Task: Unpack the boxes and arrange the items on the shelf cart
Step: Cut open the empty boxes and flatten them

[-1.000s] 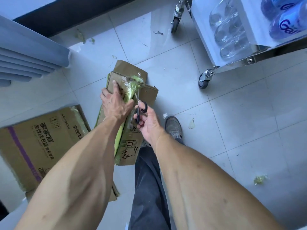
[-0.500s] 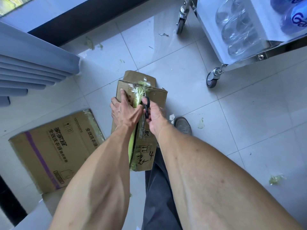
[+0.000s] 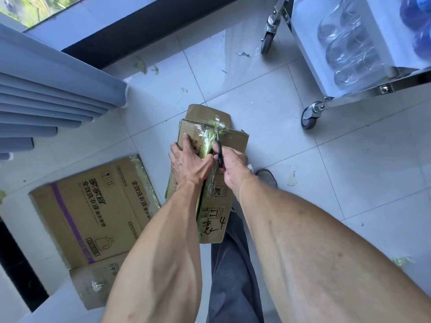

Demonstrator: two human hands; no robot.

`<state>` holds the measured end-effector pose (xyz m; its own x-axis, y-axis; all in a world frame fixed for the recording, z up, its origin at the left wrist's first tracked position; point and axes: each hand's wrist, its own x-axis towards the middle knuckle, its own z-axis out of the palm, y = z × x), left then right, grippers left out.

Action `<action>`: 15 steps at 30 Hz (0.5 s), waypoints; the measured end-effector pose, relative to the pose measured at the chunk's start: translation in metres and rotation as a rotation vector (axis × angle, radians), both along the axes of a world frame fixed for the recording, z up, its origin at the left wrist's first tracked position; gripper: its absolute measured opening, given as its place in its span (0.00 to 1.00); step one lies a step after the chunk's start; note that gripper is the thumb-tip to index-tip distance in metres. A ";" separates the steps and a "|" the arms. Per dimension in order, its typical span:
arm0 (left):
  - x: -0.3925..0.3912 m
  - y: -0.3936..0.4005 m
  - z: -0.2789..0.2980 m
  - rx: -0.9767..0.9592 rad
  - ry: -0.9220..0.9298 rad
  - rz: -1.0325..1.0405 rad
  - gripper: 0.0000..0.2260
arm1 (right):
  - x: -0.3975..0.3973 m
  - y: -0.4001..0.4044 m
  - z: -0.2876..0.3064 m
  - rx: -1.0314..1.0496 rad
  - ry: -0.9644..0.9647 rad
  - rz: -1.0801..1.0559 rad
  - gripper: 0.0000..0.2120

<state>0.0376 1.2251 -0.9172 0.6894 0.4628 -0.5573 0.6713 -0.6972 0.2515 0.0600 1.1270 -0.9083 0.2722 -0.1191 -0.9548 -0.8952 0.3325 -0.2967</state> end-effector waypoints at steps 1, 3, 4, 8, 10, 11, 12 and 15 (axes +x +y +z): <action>-0.001 0.001 0.000 -0.004 -0.005 -0.001 0.36 | 0.001 0.000 0.000 -0.007 -0.017 -0.010 0.04; -0.002 0.003 0.000 -0.011 -0.014 -0.003 0.35 | 0.002 -0.002 0.000 -0.023 -0.038 0.015 0.04; -0.003 0.004 0.000 -0.013 -0.020 -0.002 0.35 | 0.002 -0.003 0.000 -0.029 -0.039 0.048 0.04; -0.007 0.007 -0.002 -0.003 -0.037 0.022 0.33 | 0.007 -0.009 0.005 0.018 0.008 0.216 0.11; -0.008 0.006 -0.004 -0.004 -0.040 0.037 0.35 | 0.009 -0.012 0.008 0.013 0.019 0.298 0.12; -0.009 0.005 -0.004 -0.006 -0.047 0.046 0.35 | 0.009 -0.014 0.009 0.006 0.020 0.335 0.12; -0.008 0.005 -0.004 -0.008 -0.055 0.055 0.35 | 0.009 -0.016 0.011 0.007 0.021 0.367 0.12; -0.008 0.009 -0.005 -0.013 -0.065 0.090 0.35 | 0.007 -0.022 0.015 0.018 0.023 0.416 0.12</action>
